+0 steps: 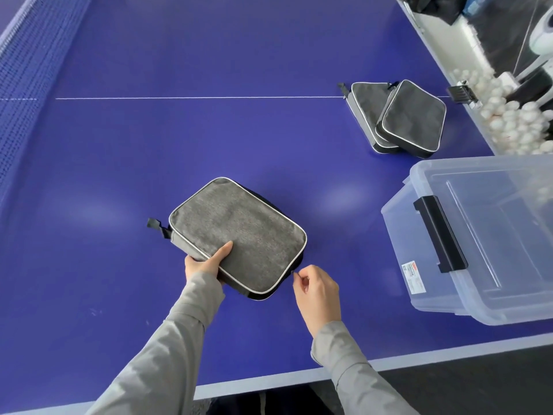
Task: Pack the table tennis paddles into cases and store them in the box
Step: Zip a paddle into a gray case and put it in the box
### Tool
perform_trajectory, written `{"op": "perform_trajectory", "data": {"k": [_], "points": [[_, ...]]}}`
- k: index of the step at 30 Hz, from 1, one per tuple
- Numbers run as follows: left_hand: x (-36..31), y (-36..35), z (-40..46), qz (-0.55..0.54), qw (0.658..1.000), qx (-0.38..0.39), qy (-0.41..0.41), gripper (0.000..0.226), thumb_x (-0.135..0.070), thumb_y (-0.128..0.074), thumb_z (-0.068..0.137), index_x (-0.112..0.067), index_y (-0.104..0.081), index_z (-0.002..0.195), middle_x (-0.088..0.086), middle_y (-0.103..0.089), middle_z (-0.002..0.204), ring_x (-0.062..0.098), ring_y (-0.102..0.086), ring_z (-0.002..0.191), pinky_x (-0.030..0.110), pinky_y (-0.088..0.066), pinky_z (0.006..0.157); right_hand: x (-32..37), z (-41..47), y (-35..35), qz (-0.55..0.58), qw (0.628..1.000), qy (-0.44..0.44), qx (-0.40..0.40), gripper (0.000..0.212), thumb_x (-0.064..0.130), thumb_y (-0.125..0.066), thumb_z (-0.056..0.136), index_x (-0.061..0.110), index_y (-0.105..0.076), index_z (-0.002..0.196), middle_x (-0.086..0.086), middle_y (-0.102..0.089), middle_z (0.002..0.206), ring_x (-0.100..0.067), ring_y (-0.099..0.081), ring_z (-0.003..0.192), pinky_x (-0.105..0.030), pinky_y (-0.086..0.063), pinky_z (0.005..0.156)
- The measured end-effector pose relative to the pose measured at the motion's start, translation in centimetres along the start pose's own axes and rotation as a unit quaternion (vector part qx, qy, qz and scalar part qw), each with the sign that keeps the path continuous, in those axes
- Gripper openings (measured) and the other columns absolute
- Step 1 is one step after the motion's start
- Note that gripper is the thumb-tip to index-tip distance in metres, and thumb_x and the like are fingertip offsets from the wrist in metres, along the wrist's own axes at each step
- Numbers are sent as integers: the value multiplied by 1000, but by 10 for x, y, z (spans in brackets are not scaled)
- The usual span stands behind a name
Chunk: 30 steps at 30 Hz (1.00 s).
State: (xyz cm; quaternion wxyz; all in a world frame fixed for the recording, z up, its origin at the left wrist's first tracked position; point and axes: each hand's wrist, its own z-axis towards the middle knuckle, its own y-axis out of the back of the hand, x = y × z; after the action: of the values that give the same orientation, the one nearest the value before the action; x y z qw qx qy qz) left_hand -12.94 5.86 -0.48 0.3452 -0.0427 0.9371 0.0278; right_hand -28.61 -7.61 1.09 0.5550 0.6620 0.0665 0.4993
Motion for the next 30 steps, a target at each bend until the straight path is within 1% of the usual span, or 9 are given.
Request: {"op": "perform_trajectory", "data": {"k": [3,6,9,12,15,17,20,23,30], "points": [[3,7,-2,109,993,-48,4,74,-39,-89,52,-9,-55,110,9,-65,103,31,-66,82,46,-58,74,-1,-7,-6,2,1000,2,22,23,1,-75,73,3,-55,62,-6,-55,54,-26,-52,49,-27,-41,48],[11,16,-12,176,981,-74,-33,90,-42,-85,58,-15,-40,131,4,-55,111,30,-63,91,37,-54,69,-1,-14,-12,3,999,4,35,23,-1,-75,72,2,-55,61,-7,-55,53,-27,-52,49,-28,-42,47],[27,22,-23,300,936,-94,-160,96,-44,-80,66,-19,-27,141,4,-39,134,31,-50,116,45,-47,86,-3,-20,-17,8,999,-9,44,22,0,-75,73,2,-56,63,-7,-56,55,-27,-53,50,-28,-42,48],[41,19,-39,403,837,-87,-360,88,-39,-82,65,-19,-38,139,7,-36,142,30,-36,128,48,-34,101,-6,-22,-19,15,999,-13,45,21,2,-74,75,3,-56,64,-6,-56,56,-26,-53,51,-29,-43,49],[49,6,-46,501,707,31,-498,86,-43,-84,60,-28,-48,136,5,-36,148,28,-32,135,48,-29,104,-9,-23,-20,18,999,-10,47,17,4,-73,77,4,-59,67,-4,-58,60,-24,-55,54,-28,-44,50],[49,-5,-43,568,636,107,-512,94,-51,-81,59,-35,-39,141,2,-23,155,28,-17,144,51,-19,110,-12,-24,-20,18,999,-6,47,15,6,-73,78,5,-61,70,-4,-61,63,-24,-57,56,-29,-46,50],[46,-19,-33,649,577,145,-475,102,-62,-72,61,-46,-17,145,-6,1,159,23,12,146,53,2,115,-16,-25,-21,12,999,-5,40,14,9,-74,78,7,-62,71,-2,-62,64,-21,-57,56,-27,-48,49],[45,-24,-25,669,560,148,-466,99,-65,-68,61,-48,-17,144,-9,2,159,22,13,145,55,6,113,-21,-24,-20,8,1000,4,30,15,11,-75,77,9,-62,70,0,-61,63,-19,-57,56,-26,-47,46],[47,-22,-20,643,576,134,-486,92,-61,-69,59,-49,-28,140,-11,-14,157,21,-1,147,54,-2,114,-32,-17,-24,-40,995,96,7,22,10,-78,72,7,-58,62,-3,-55,57,-20,-53,50,-29,-44,37]]}}
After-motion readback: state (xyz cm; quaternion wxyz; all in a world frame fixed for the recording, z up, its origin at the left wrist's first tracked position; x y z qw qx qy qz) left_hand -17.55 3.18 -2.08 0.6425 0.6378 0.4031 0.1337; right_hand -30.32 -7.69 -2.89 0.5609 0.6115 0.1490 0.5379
